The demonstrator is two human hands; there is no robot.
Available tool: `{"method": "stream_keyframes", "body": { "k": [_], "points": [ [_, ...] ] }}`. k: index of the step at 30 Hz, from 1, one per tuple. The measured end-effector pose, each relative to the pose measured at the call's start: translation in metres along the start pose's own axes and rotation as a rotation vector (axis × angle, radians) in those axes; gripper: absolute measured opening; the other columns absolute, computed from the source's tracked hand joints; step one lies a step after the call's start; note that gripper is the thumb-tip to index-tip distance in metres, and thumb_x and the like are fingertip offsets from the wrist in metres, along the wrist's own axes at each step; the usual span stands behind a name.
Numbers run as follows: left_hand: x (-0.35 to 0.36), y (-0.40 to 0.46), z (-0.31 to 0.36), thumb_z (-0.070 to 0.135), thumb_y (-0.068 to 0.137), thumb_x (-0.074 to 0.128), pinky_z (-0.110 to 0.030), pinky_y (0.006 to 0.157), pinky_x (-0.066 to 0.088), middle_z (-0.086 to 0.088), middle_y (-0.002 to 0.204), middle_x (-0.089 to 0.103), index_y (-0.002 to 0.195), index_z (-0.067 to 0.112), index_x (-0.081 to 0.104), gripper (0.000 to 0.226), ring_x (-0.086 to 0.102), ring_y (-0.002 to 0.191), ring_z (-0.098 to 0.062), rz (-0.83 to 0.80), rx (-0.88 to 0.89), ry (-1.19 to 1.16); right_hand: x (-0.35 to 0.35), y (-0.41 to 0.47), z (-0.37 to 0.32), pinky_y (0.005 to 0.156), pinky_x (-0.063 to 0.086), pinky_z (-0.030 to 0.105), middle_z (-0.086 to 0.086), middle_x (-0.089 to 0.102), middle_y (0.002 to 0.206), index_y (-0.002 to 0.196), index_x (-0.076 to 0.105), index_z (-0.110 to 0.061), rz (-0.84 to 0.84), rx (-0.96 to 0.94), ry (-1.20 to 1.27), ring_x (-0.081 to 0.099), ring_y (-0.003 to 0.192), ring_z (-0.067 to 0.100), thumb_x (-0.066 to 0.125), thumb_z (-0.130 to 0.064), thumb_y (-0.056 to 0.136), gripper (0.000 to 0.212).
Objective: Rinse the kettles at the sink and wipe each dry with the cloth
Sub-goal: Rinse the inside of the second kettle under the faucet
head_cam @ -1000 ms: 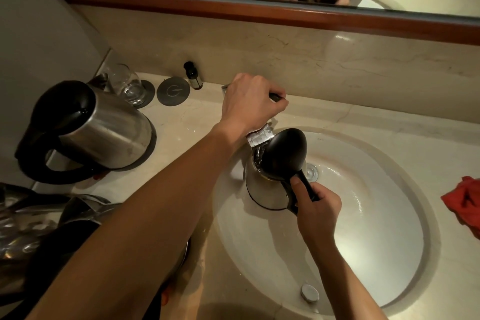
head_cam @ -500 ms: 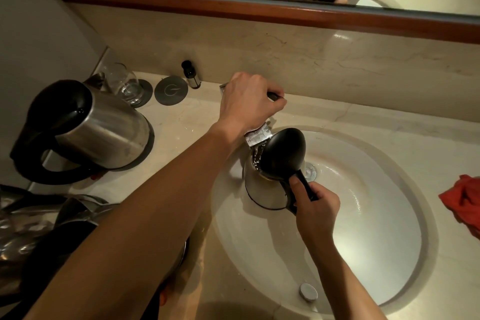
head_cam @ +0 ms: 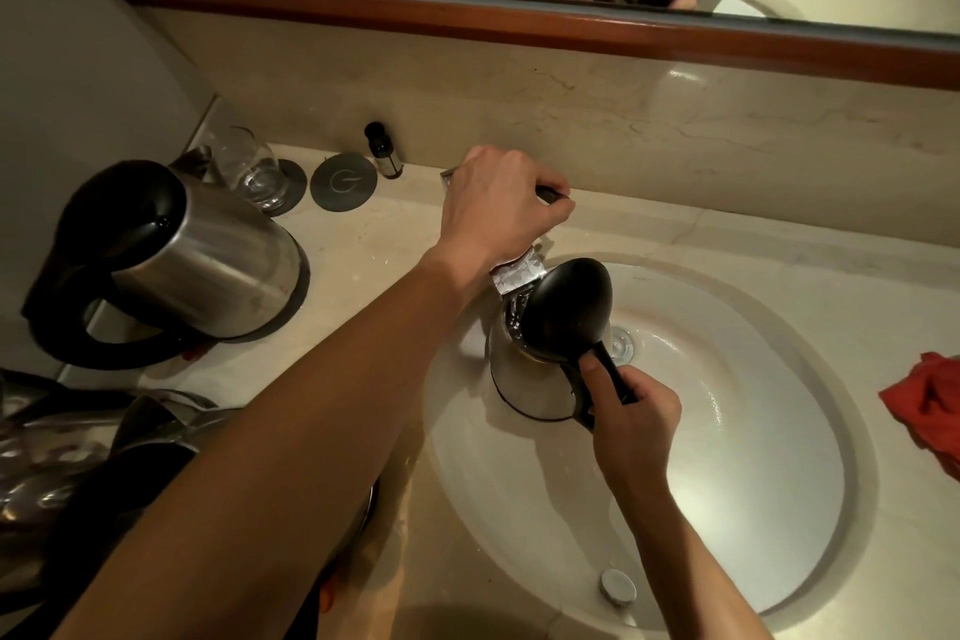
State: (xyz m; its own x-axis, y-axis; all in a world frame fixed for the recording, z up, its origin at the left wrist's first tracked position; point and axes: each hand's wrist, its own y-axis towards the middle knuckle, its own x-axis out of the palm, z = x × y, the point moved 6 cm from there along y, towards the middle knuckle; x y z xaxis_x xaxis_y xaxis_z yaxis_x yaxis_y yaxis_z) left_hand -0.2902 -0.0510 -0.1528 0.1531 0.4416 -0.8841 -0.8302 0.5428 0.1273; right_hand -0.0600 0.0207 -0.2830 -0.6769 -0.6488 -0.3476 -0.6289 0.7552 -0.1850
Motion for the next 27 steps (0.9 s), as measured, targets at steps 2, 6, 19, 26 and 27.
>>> {"method": "stream_keyframes", "body": {
  "k": [2, 6, 19, 26, 27],
  "points": [
    [0.0001, 0.0000, -0.0002, 0.044, 0.084, 0.063, -0.028, 0.077, 0.040, 0.006, 0.082, 0.076, 0.093, 0.033, 0.079, 0.021, 0.065, 0.087, -0.022, 0.001, -0.003, 0.000, -0.0001, 0.0002, 0.0019, 0.054, 0.048, 0.054, 0.033, 0.046, 0.060, 0.064, 0.055, 0.011, 0.001, 0.003, -0.005, 0.043, 0.055, 0.045, 0.066, -0.064, 0.075, 0.077],
    [0.0003, -0.0001, -0.0001, 0.044, 0.084, 0.063, -0.030, 0.080, 0.043, 0.006, 0.081, 0.076, 0.092, 0.033, 0.079, 0.021, 0.065, 0.087, -0.022, 0.000, -0.006, 0.005, -0.0001, 0.0010, 0.0018, 0.054, 0.049, 0.054, 0.033, 0.046, 0.060, 0.064, 0.057, 0.011, 0.007, 0.004, -0.001, 0.044, 0.057, 0.047, 0.067, -0.066, 0.073, 0.079],
    [-0.0006, 0.0001, 0.0006, 0.044, 0.085, 0.063, -0.027, 0.074, 0.034, 0.005, 0.083, 0.076, 0.093, 0.033, 0.079, 0.021, 0.065, 0.087, -0.022, 0.009, 0.006, 0.023, -0.0009, 0.0002, -0.0026, 0.055, 0.048, 0.054, 0.033, 0.047, 0.060, 0.063, 0.058, 0.011, 0.006, 0.003, 0.000, 0.043, 0.057, 0.047, 0.068, -0.070, 0.072, 0.081],
    [-0.0003, 0.0004, 0.0002, 0.043, 0.084, 0.063, -0.028, 0.074, 0.039, 0.006, 0.079, 0.075, 0.091, 0.033, 0.079, 0.021, 0.065, 0.082, -0.020, 0.013, 0.014, 0.013, 0.0005, 0.0009, 0.0015, 0.056, 0.050, 0.056, 0.034, 0.050, 0.063, 0.068, 0.061, 0.010, -0.016, 0.037, 0.002, 0.047, 0.058, 0.048, 0.069, -0.072, 0.070, 0.082],
    [-0.0003, 0.0003, 0.0003, 0.043, 0.084, 0.063, -0.027, 0.073, 0.038, 0.006, 0.078, 0.075, 0.091, 0.033, 0.079, 0.021, 0.065, 0.082, -0.020, 0.013, 0.014, 0.012, 0.0002, 0.0011, 0.0010, 0.056, 0.050, 0.055, 0.034, 0.050, 0.063, 0.068, 0.061, 0.011, -0.015, 0.039, 0.002, 0.045, 0.057, 0.045, 0.068, -0.069, 0.071, 0.080]
  ]
}}
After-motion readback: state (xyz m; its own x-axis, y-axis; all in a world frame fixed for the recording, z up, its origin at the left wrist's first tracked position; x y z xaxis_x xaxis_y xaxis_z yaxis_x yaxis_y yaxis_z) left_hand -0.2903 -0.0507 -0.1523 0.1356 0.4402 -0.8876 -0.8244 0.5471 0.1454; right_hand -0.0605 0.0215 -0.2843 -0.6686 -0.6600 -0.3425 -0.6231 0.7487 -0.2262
